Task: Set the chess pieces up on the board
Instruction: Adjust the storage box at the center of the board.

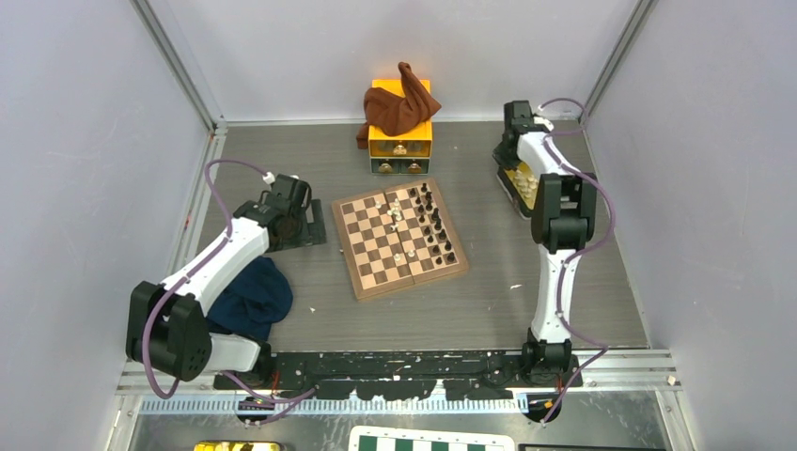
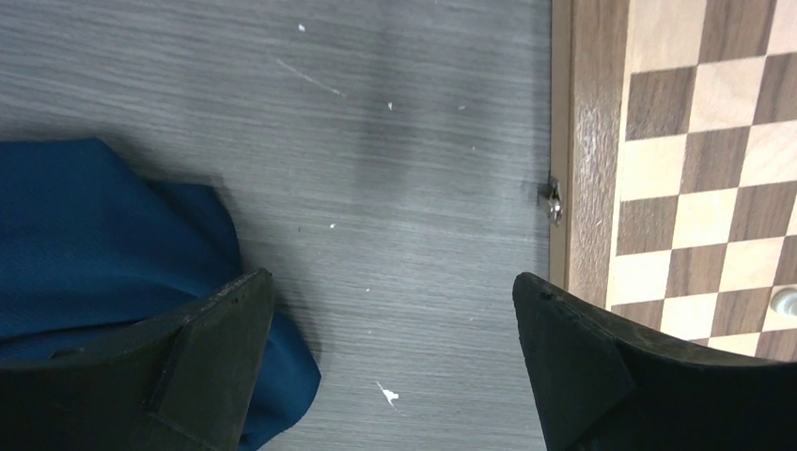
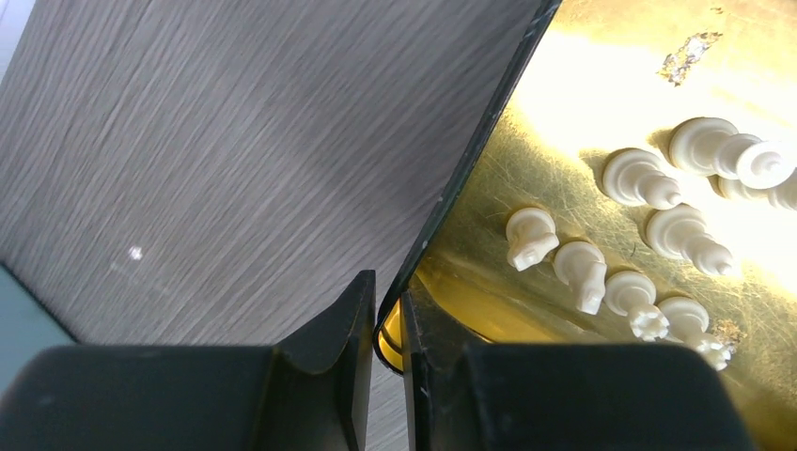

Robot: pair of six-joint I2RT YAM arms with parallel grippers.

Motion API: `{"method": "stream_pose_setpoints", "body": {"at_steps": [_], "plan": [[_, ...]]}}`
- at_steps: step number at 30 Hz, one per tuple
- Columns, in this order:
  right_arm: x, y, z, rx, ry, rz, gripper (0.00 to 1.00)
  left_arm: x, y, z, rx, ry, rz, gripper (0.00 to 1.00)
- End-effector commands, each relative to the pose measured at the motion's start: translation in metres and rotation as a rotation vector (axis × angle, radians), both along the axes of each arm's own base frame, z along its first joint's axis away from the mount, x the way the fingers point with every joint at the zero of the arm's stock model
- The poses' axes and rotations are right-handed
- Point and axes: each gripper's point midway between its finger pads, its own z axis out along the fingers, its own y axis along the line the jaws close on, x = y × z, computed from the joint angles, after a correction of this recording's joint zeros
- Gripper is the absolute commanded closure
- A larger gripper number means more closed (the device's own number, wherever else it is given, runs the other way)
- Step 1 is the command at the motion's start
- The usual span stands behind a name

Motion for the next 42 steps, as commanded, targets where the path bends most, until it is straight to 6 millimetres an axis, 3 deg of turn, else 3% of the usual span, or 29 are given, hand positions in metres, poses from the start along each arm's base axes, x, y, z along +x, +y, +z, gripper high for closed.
{"method": "stream_pose_setpoints", "body": {"at_steps": [1,3,7,11,28,37,42], "plan": [[0.017,0.032,0.02,-0.009,-0.055,0.025,0.79,-0.011,-0.007,0.002,-0.06,-0.003,0.01,0.02],[0.019,0.043,0.021,-0.01,-0.058,0.024,0.79,-0.016,-0.008,-0.003,-0.073,0.007,0.01,0.03],[0.019,0.062,0.023,-0.016,-0.07,-0.019,0.95,-0.023,-0.009,-0.011,-0.072,0.027,0.006,0.04],[0.019,0.078,0.025,-0.017,-0.083,-0.085,0.99,-0.024,-0.014,-0.012,-0.062,0.032,-0.015,0.04],[0.023,0.101,0.048,0.236,-0.194,-0.461,0.99,-0.022,-0.033,-0.008,-0.015,0.039,-0.089,0.05],[0.019,0.113,0.041,0.292,-0.161,-0.47,0.93,-0.026,-0.038,-0.01,-0.014,0.046,-0.097,0.05],[0.015,0.113,0.037,0.27,-0.149,-0.451,0.83,-0.029,-0.04,-0.012,-0.013,0.05,-0.104,0.04]]}}
